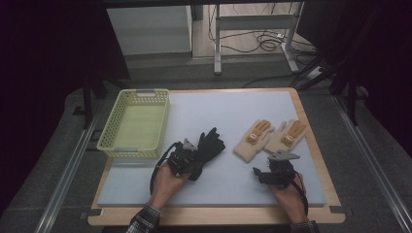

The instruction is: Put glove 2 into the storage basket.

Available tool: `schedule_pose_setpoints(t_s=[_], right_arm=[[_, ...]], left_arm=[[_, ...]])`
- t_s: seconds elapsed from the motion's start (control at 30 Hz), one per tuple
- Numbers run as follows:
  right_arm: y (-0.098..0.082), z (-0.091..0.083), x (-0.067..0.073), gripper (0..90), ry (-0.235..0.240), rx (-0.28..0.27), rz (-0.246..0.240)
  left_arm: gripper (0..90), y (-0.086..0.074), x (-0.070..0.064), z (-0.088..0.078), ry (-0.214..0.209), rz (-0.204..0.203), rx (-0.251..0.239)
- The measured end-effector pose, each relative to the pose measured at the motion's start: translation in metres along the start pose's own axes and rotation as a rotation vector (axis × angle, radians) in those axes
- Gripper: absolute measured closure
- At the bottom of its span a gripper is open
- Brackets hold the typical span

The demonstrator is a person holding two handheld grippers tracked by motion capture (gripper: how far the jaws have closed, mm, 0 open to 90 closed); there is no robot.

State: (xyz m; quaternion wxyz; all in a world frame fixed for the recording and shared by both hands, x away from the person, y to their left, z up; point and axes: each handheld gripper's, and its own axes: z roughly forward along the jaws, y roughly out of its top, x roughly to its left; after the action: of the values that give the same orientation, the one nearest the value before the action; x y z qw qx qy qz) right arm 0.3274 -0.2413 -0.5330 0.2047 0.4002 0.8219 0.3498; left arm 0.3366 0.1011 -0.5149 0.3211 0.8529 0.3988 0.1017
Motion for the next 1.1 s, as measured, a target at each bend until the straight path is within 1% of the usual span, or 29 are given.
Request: schedule_pose_setpoints(t_s=[0.1, 0.23, 0.33, 0.4, 0.43, 0.47, 0.5, 0.53, 0.57, 0.63, 0.67, 0.7, 0.83, 0.87, 0.9, 0.93, 0.97, 1.0, 1.03, 1.07, 1.1], right_arm=[[0.000, 0.000, 0.000, 23.4, 0.000, 0.000, 0.000], [0.000, 0.000, 0.000, 23.3, 0.000, -0.001, 0.001], [0.000, 0.000, 0.000, 23.3, 0.000, -0.001, 0.001], [0.000, 0.000, 0.000, 23.3, 0.001, 0.000, 0.000], [0.000, 0.000, 0.000, 23.3, 0.001, -0.001, 0.001], [0.000, 0.000, 0.000, 23.3, 0.001, -0.001, 0.000], [0.000, 0.000, 0.000, 23.3, 0.001, -0.001, 0.001], [0.000, 0.000, 0.000, 23.2, 0.000, -0.001, 0.001], [0.000, 0.000, 0.000, 23.2, 0.000, -0.001, 0.001], [0.000, 0.000, 0.000, 23.2, 0.001, -0.001, 0.001], [0.000, 0.000, 0.000, 23.1, 0.001, -0.001, 0.001], [0.000, 0.000, 0.000, 23.1, 0.001, -0.001, 0.001], [0.000, 0.000, 0.000, 23.1, 0.001, -0.001, 0.000], [0.000, 0.000, 0.000, 23.1, 0.001, 0.000, 0.002], [0.000, 0.000, 0.000, 23.1, 0.001, 0.000, 0.002], [0.000, 0.000, 0.000, 23.1, 0.001, 0.000, 0.002], [0.000, 0.000, 0.000, 23.1, 0.001, 0.000, 0.002], [0.000, 0.000, 0.000, 23.1, 0.000, 0.000, 0.001], [0.000, 0.000, 0.000, 23.1, 0.000, 0.000, 0.001], [0.000, 0.000, 0.000, 23.1, 0.000, 0.000, 0.001], [0.000, 0.000, 0.000, 23.1, 0.000, 0.000, 0.001]], left_arm=[[63.0, 0.004, 0.004, -0.006, -0.001, -0.014, -0.017], [62.9, 0.013, 0.008, -0.017, 0.000, -0.018, -0.036], [62.8, 0.022, 0.011, -0.026, 0.016, -0.012, -0.044], [62.7, 0.029, 0.015, -0.033, 0.023, -0.016, -0.052], [62.6, 0.029, 0.015, -0.033, 0.023, -0.016, -0.052], [62.6, 0.034, 0.019, -0.038, 0.034, -0.015, -0.055], [62.6, 0.034, 0.019, -0.038, 0.034, -0.015, -0.055], [62.5, 0.038, 0.024, -0.044, 0.047, -0.018, -0.057], [62.5, 0.038, 0.024, -0.044, 0.047, -0.018, -0.057], [62.4, 0.042, 0.029, -0.049, 0.059, -0.023, -0.060], [62.4, 0.045, 0.034, -0.055, 0.067, -0.032, -0.064], [62.4, 0.045, 0.034, -0.055, 0.067, -0.032, -0.064], [62.3, 0.050, 0.045, -0.065, 0.091, -0.040, -0.066], [62.3, 0.053, 0.051, -0.071, 0.102, -0.050, -0.070], [62.3, 0.054, 0.054, -0.074, 0.108, -0.055, -0.073], [62.2, 0.054, 0.054, -0.074, 0.108, -0.055, -0.073], [62.2, 0.055, 0.058, -0.077, 0.116, -0.059, -0.074], [62.2, 0.056, 0.065, -0.083, 0.136, -0.070, -0.081], [62.2, 0.056, 0.065, -0.083, 0.136, -0.070, -0.081], [62.2, 0.056, 0.070, -0.088, 0.152, -0.077, -0.085], [62.1, 0.056, 0.073, -0.090, 0.159, -0.086, -0.090]])
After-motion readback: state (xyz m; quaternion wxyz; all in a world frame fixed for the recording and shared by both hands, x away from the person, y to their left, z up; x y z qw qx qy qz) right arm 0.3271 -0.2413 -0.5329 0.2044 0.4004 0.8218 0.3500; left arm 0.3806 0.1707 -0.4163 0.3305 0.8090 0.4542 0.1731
